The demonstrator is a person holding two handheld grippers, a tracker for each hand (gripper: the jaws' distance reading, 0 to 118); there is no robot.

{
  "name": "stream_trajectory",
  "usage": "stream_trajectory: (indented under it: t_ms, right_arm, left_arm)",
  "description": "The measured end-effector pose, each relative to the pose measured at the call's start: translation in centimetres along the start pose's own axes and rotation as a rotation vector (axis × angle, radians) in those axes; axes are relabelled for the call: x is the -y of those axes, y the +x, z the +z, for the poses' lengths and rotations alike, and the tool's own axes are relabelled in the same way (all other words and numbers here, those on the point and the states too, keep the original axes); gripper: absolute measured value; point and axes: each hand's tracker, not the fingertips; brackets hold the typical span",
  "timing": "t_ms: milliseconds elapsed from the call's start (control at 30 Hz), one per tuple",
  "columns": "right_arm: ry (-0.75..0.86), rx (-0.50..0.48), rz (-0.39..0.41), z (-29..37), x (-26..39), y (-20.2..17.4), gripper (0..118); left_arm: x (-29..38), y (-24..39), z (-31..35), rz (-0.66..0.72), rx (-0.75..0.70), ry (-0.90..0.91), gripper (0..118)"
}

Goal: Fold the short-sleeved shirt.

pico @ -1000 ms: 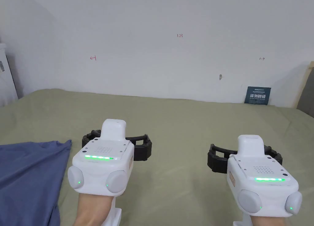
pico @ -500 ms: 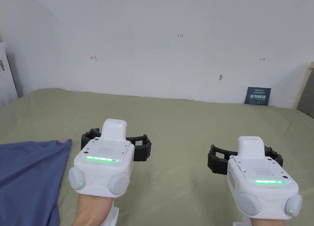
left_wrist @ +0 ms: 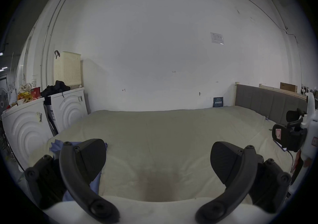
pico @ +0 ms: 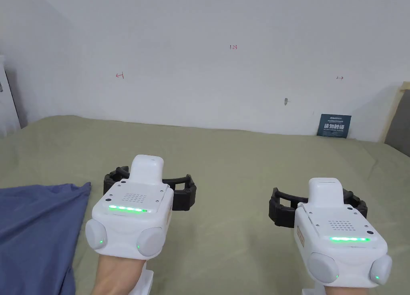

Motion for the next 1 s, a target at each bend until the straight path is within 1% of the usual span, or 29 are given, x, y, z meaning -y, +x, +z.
stream_trajectory:
  t_ms: [167,267,367,600,700,767,1000]
  right_arm:
    - [0.001,0.0,-0.015,-0.06,0.05,0.21,118]
    - [0.021,0.014,-0.007,0.08,0.07,0.2,118]
    - [0.019,0.006,-0.017,-0.02,0.14,0.39,118]
    - [0.025,0.029,-0.018,-0.04,0.27,0.76,118]
    - [0.021,0.018,-0.027,0.06,0.28,0.85,118]
    - [0.019,0.026,-0.018,0.05,0.28,0.7,118]
    - [0.019,0.011,-0.023,0.03,0.12,0.51,118]
  left_arm:
    - [-0.11,0.23,0.08,-0.005,0.008,0.008,118]
    - [-0.07,0.26,0.06,0.0,0.026,0.005,118]
    - [-0.02,0.31,0.07,0.001,0.016,0.01,118]
    - [0.12,-0.05,0.15,0.004,0.017,0.027,118]
    - [0.17,-0.08,0.27,0.007,-0.002,0.035,118]
    - [0.2,-0.15,0.22,0.012,-0.012,0.03,118]
    - [0.03,-0.4,0.06,0.028,-0.006,0.013,118]
